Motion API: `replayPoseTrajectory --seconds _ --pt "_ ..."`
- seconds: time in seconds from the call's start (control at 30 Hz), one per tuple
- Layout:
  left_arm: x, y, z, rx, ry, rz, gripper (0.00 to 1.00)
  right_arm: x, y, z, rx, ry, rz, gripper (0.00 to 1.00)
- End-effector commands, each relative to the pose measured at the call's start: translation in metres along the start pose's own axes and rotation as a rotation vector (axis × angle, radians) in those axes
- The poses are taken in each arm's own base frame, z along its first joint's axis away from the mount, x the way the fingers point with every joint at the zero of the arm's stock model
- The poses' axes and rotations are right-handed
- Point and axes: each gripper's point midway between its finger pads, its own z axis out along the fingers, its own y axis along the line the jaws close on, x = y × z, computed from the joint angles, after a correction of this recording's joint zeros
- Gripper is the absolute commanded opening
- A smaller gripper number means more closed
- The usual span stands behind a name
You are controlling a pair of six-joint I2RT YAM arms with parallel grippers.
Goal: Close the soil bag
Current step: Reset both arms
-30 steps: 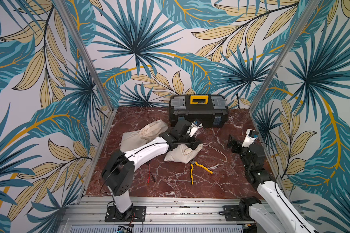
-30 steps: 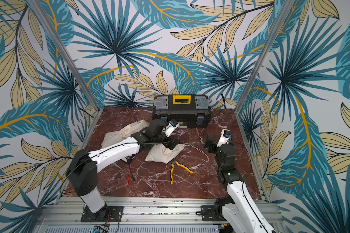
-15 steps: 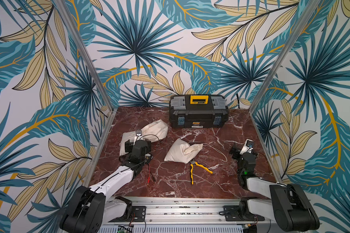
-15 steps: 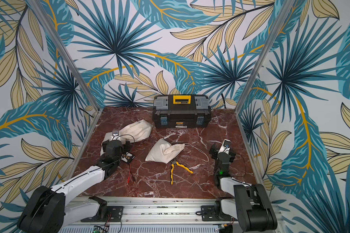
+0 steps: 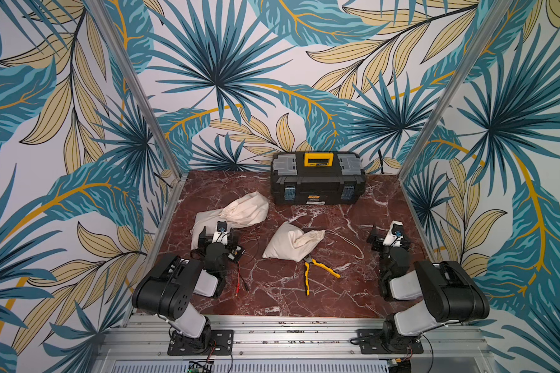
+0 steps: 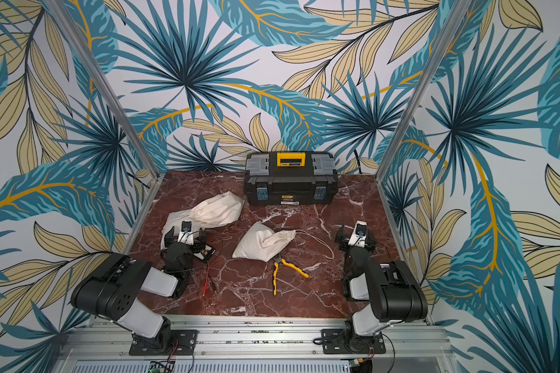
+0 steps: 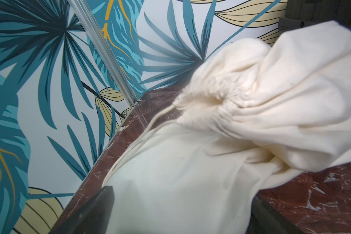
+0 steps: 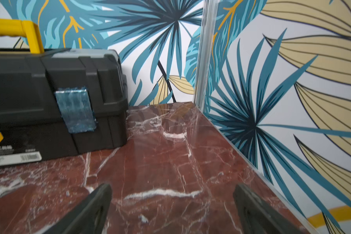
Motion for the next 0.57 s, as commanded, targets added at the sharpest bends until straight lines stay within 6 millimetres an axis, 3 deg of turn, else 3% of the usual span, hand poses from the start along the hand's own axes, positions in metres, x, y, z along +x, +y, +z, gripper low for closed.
replayPoseTrajectory --seconds 0.0,0.1,0.53 --pt "-0.021 -0.004 0.014 0.068 -0.044 -0.065 1.0 -0.001 -0.001 0.005 -0.021 0.012 0.036 0.99" --pt "-0.011 0.01 0.036 0.105 0.076 -0.155 1.0 -0.001 -0.002 0.005 -0.02 0.01 0.031 0.99" --pt "-0.013 0.008 0.034 0.115 0.048 -0.152 1.0 0.0 0.001 0.005 -0.031 0.016 0.032 0.99"
